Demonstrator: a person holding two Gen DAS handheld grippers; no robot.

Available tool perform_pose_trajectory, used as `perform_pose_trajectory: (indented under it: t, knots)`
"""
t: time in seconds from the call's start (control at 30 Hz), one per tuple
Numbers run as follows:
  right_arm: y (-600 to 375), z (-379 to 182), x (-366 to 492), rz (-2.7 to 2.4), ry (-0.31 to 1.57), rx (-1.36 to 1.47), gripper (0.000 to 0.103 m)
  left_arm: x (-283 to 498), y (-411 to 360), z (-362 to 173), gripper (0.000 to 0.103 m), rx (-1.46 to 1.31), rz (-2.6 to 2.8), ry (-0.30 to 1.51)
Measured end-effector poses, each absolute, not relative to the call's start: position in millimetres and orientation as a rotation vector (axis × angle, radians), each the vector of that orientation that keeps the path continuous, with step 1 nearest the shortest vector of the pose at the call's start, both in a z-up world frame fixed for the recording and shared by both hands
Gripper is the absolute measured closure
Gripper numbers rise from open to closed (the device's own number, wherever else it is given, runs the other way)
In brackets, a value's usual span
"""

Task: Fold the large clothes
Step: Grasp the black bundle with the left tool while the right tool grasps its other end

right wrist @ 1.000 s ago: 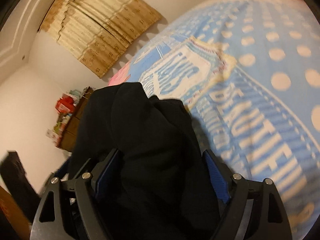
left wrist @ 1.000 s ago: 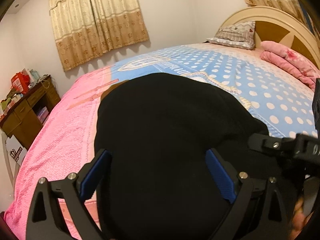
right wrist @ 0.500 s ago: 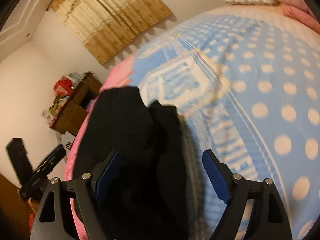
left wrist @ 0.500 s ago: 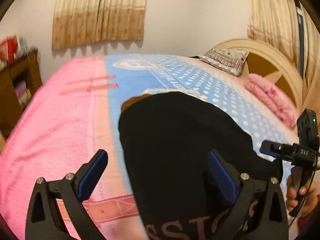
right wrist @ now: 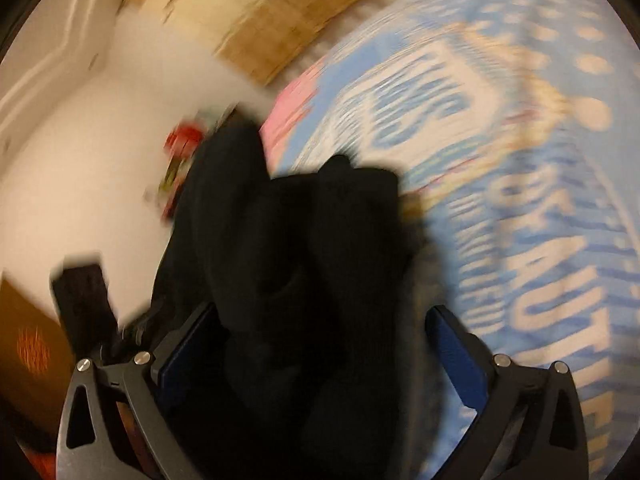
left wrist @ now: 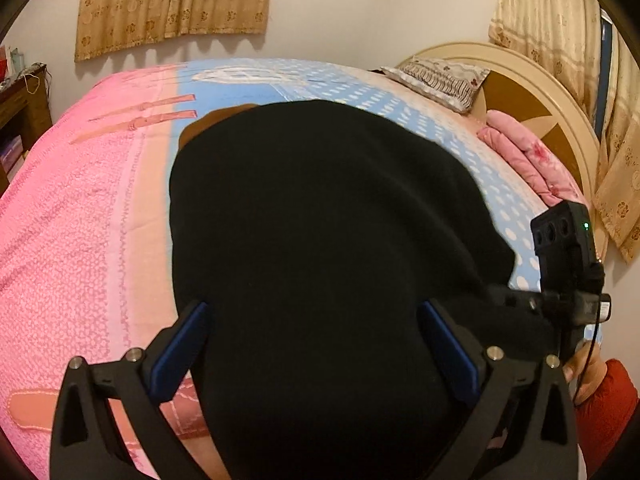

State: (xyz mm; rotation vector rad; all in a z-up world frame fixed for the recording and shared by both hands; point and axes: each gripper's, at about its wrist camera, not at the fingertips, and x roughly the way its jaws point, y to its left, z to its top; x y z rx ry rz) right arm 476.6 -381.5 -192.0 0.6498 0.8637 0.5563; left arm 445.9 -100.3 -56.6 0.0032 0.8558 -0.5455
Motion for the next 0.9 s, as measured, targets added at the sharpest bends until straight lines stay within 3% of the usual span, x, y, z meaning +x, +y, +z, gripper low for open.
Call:
perform_pose_trajectory:
  t: [0.8, 0.87, 0.9]
  knots:
    - [-374.5, -196.4, 489.9, 0.555, 0.813, 0.637, 0.001, 446.1, -100.0, -58.1, 0.0, 0.016, -0.545, 0.839]
    - [-369.1, -193.9, 488.9, 0.55, 0.825, 0.646, 0.004, 444.1, -99.1, -57.3, 0.003, 0.016, -0.542, 0.828]
    - [-367.2, -193.2, 487.3, 0.558, 0.831, 0.669, 0.013, 442.6, -99.0, -56.5, 0.004, 0.017, -0.538, 0.824]
